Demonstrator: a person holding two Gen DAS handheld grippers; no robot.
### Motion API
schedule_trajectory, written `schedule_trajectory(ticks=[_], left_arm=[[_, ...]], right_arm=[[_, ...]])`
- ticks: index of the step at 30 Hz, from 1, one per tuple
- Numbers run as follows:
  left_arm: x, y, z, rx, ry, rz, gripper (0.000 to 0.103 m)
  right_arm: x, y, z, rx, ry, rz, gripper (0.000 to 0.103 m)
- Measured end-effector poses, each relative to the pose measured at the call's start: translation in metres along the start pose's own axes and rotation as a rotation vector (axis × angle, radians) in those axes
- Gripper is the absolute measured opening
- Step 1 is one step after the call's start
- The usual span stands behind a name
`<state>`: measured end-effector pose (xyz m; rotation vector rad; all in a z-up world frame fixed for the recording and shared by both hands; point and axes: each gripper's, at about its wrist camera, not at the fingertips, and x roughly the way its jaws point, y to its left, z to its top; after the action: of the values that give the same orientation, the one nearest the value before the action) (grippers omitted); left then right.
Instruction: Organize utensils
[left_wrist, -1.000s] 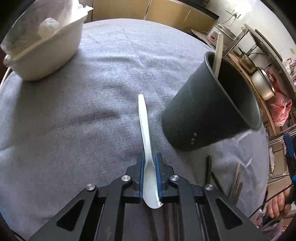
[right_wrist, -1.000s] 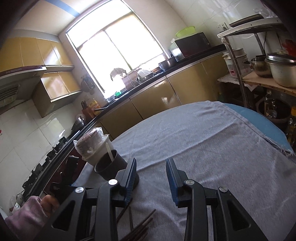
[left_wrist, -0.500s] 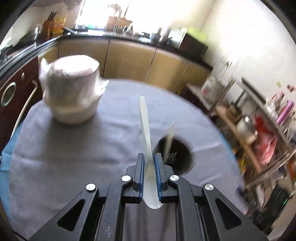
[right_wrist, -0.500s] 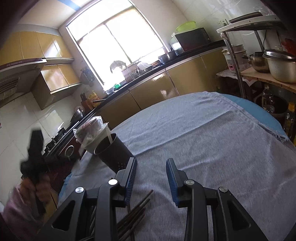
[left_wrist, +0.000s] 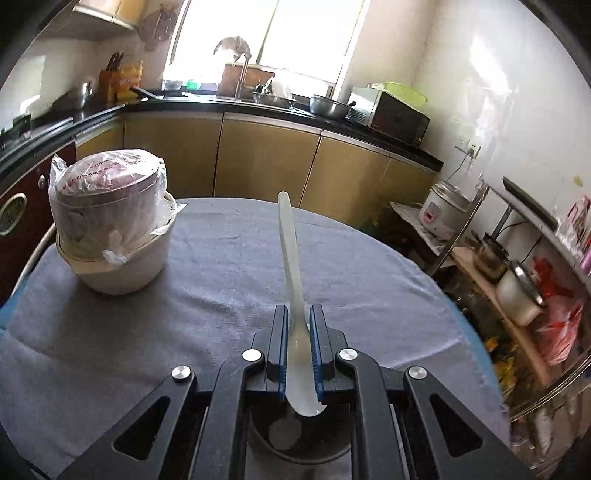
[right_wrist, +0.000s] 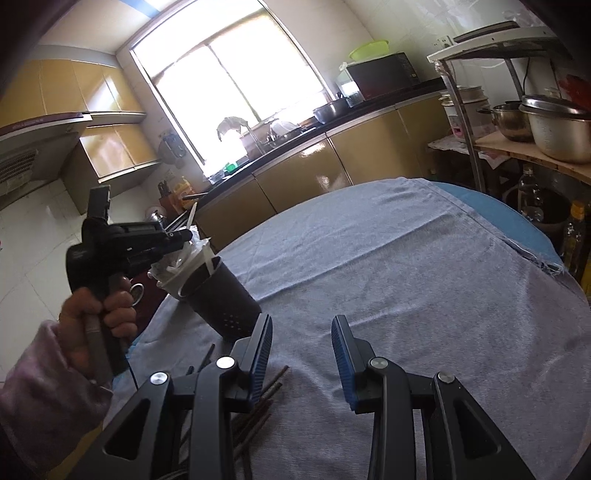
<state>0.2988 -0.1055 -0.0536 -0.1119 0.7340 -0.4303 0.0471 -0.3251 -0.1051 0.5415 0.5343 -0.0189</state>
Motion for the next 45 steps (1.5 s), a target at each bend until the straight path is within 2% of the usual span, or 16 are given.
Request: schedule_trajectory(ticks=[3,9,12,16,20,22,23,24,25,26,28,31,34,37,41,45], left_arm=[[0.007,-0.003,-0.01,0.039,0.02,0.017,0.012],[-0.01,-0.001,-0.028,0.09,0.002,-0.004,0.012],[-0.014,-0.003,-0.036,0.111,0.026,-0.014,0.012],[-0.019,0.001,-0.042,0.1,0.045,-0.007,0.012],[-0.049,0.009,-0.041,0.059,0.003,-0.028,0.012],[-0.07,0.017,-0.046,0.046,0.006,-0.032,0.017],[-0.077,0.021,-0.05,0.045,0.016,-0.026,0.028],[-0.089,0.027,-0.059,0.046,0.037,-0.008,0.036],[-0.096,0.031,-0.066,0.044,0.052,-0.001,0.052],[-0.107,0.04,-0.08,0.031,0.079,0.006,0.06],[-0.121,0.051,-0.102,0.017,0.116,0.019,0.06],[-0.146,0.067,-0.145,0.018,0.181,0.083,0.06],[-0.172,0.075,-0.179,0.013,0.189,0.115,0.06],[-0.189,0.08,-0.205,-0.026,0.204,0.108,0.06],[-0.206,0.077,-0.227,-0.034,0.207,0.098,0.06],[-0.225,0.074,-0.23,-0.032,0.171,0.085,0.061]], right_arm=[[-0.001,-0.006,-0.001,0.012,0.002,-0.009,0.036],[-0.005,-0.002,-0.001,0.005,-0.008,-0.011,0.036],[-0.007,0.005,0.0,-0.012,-0.014,-0.009,0.036],[-0.012,0.012,0.0,-0.019,-0.018,-0.001,0.036],[-0.017,0.019,0.0,-0.043,-0.021,-0.004,0.036],[-0.019,0.02,0.001,-0.049,-0.013,-0.006,0.036],[-0.02,0.021,0.002,-0.048,-0.007,-0.003,0.036],[-0.021,0.021,0.001,-0.046,0.006,0.001,0.038],[-0.02,0.021,0.001,-0.044,0.02,0.0,0.043],[-0.02,0.021,-0.001,-0.042,0.035,-0.002,0.055],[-0.022,0.022,-0.005,-0.044,0.046,0.003,0.056],[-0.025,0.027,-0.015,-0.063,0.068,0.004,0.056],[-0.027,0.035,-0.025,-0.069,0.101,0.014,0.056],[-0.03,0.047,-0.033,-0.078,0.127,0.027,0.056],[-0.037,0.073,-0.044,-0.116,0.148,0.051,0.056],[-0.049,0.1,-0.051,-0.158,0.153,0.077,0.056]])
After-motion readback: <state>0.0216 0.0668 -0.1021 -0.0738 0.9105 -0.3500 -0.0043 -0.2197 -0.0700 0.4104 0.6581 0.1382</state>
